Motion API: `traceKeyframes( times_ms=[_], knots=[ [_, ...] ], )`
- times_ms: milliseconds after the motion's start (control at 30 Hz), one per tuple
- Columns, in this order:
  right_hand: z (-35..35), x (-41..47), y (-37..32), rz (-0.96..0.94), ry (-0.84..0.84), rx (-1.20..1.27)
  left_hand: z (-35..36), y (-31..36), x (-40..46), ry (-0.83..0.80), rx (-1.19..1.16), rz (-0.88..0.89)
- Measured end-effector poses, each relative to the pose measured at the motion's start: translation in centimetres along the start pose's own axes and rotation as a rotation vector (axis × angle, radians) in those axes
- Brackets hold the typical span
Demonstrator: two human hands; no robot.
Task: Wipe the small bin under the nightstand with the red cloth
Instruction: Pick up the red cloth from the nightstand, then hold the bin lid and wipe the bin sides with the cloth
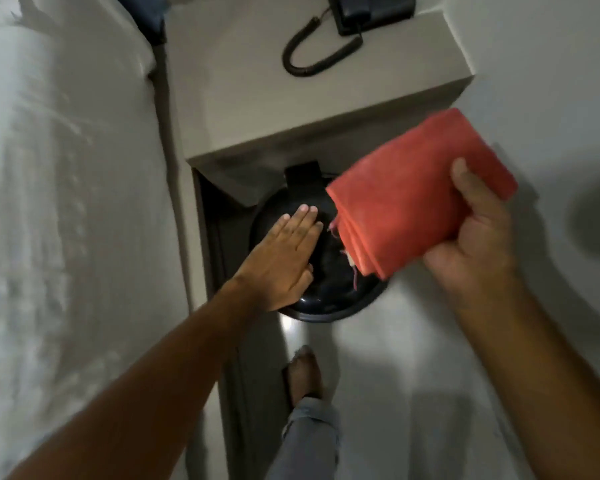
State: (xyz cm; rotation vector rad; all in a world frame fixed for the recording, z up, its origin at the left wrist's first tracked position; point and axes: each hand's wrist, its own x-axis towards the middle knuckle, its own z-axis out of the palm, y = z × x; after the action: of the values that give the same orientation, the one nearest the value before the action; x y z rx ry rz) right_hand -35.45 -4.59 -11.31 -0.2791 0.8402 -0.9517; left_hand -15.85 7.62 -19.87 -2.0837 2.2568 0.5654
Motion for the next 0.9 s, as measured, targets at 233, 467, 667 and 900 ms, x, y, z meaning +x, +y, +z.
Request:
traceKeyframes(
  times_ms=[233, 467, 667, 900],
  knots=[
    [-18.0, -3.8, 2.5, 0.020, 0.248, 0.052, 5.1, -0.1, 4.4, 0.098, 0.139, 0.081],
    [-26.7, 0.8, 13.7, 0.105, 0.258, 0.129, 6.2, -1.0, 7.1, 0.163, 0.120, -0.002],
    [-25.7, 2.9, 18.5, 0.101, 0.175, 0.046, 6.1, 1.3, 8.1, 0.214, 0.069, -0.200],
    [-25.5, 1.4, 17.9, 0.087, 0.138, -0.022, 6.4, 3.8, 8.7, 0.241, 0.043, -0.396]
  ],
)
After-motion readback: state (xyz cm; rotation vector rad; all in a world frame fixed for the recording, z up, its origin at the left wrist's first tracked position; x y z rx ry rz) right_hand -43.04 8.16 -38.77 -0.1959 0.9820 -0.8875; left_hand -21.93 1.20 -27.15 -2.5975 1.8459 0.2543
